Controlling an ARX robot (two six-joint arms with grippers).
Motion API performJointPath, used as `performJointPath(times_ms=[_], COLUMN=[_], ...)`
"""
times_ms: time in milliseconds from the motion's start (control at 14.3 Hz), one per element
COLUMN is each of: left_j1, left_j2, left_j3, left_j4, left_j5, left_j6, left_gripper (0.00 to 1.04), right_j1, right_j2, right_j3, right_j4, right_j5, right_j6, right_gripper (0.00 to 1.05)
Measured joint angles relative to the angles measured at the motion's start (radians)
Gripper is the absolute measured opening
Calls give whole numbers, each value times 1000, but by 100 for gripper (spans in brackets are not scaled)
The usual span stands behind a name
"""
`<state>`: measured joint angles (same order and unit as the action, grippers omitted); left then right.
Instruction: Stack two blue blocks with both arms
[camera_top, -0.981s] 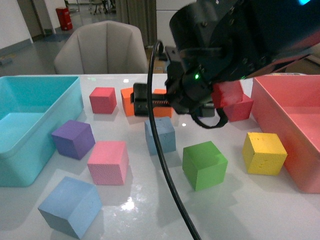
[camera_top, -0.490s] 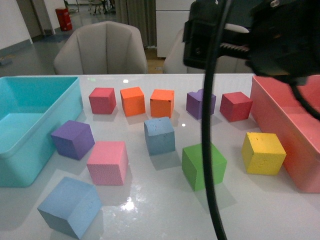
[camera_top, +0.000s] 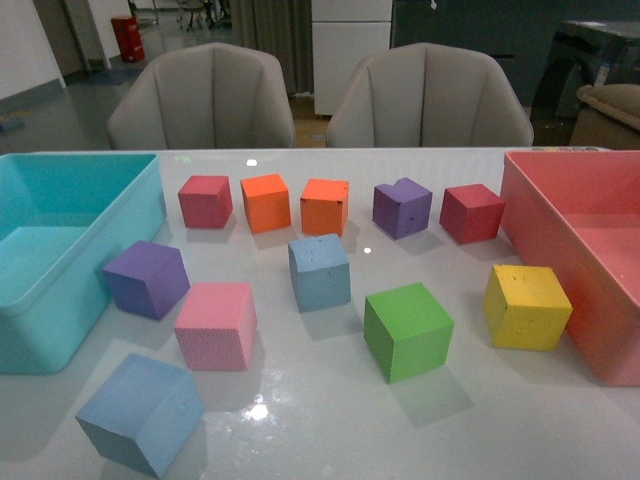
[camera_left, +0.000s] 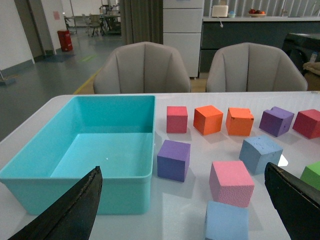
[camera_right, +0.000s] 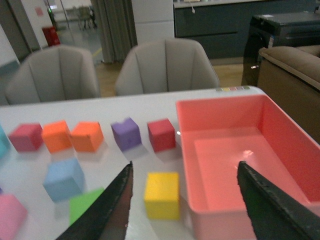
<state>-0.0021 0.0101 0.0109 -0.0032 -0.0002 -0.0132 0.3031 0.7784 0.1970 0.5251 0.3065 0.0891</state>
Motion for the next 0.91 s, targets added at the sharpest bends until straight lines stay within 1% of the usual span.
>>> performJointPath(times_ms=[70,140,280,350,420,490,630,700,911], left_j1=[0,0,0,0,0,0,0,0,0], left_j2=[0,0,0,0,0,0,0,0,0], left_j3=[0,0,0,0,0,0,0,0,0], left_j4=[0,0,0,0,0,0,0,0,0], left_j5=[0,0,0,0,0,0,0,0,0], left_j6=[0,0,0,0,0,0,0,0,0], left_gripper=[98,98,98,98,98,98,98,98,98], right_j1=[-84,-124,-160,-182,-233,-301,-303,-303,-303], right_j2=[-131,-210,-302,-327,-366,-397,-450,-467,-533], right_j3=[-73,-97,-101,-119,-141,-146,-154,-179,-185], right_j4=[-89,-110,-128,-154,-188,-200,-238,-217,-275], right_j5=[-75,-104,-167,-181,-248,-292,-306,-306,-306], right_j6=[-39,-58,-74,-84,-83,-84,-84,-84,-85], right_gripper=[49,38,12,1,2,2,2,2,2])
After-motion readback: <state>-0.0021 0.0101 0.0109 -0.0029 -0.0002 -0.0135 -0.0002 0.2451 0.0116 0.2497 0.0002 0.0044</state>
